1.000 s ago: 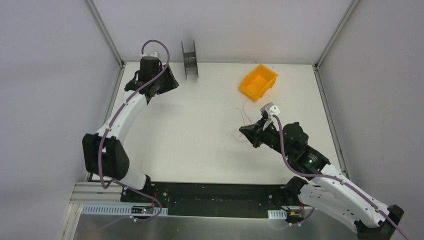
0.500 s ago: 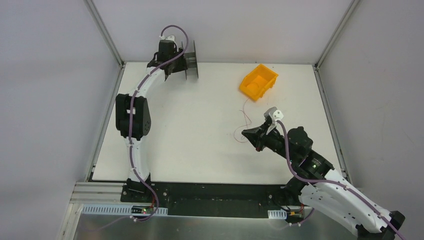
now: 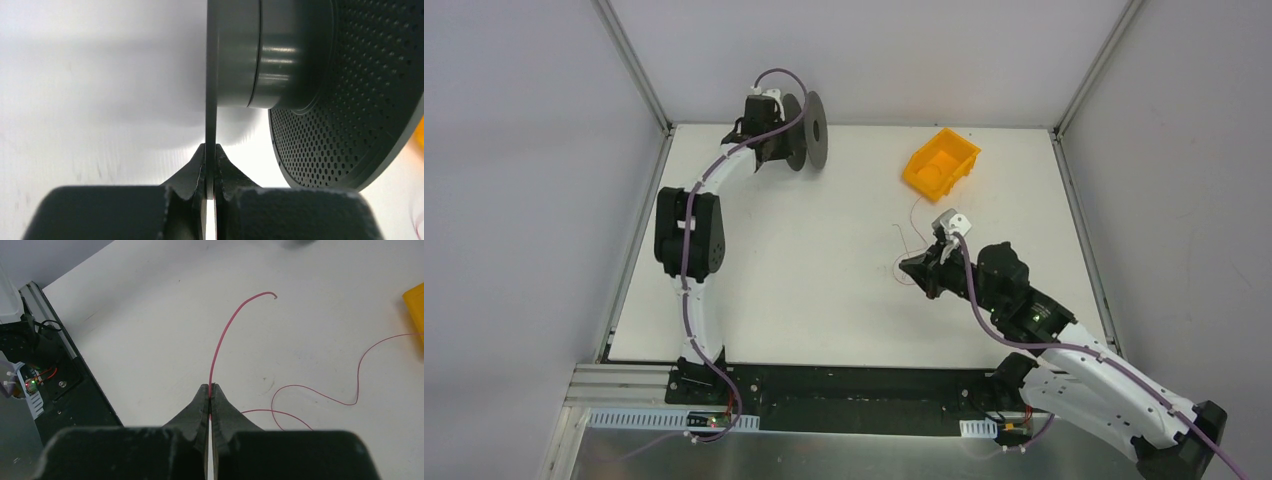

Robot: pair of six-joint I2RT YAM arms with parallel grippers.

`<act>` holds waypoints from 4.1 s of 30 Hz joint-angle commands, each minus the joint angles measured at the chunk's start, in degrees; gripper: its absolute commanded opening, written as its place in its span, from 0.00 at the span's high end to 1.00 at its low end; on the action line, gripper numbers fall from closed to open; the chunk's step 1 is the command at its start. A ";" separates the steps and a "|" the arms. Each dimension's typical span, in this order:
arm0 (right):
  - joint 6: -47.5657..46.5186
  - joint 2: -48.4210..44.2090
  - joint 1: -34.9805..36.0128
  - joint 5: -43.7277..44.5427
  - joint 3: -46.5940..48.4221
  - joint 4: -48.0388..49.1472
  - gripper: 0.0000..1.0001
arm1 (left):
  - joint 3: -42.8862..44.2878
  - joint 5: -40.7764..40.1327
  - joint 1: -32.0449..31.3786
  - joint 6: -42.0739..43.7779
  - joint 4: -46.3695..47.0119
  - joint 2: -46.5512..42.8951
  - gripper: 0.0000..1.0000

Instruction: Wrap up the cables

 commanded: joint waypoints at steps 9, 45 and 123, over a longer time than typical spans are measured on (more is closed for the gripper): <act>-2.10 5.33 -1.88 -10.31 13.66 -5.78 1.00 | -28.02 25.27 -3.41 19.70 -10.44 -38.29 1.00; -80.99 52.74 -21.87 -61.57 49.67 -42.25 1.00 | -44.07 29.81 -15.30 31.74 -14.76 -48.41 1.00; -84.33 66.85 -14.70 -51.17 58.38 -54.16 1.00 | -42.24 41.44 -12.16 24.93 -7.94 -50.98 0.54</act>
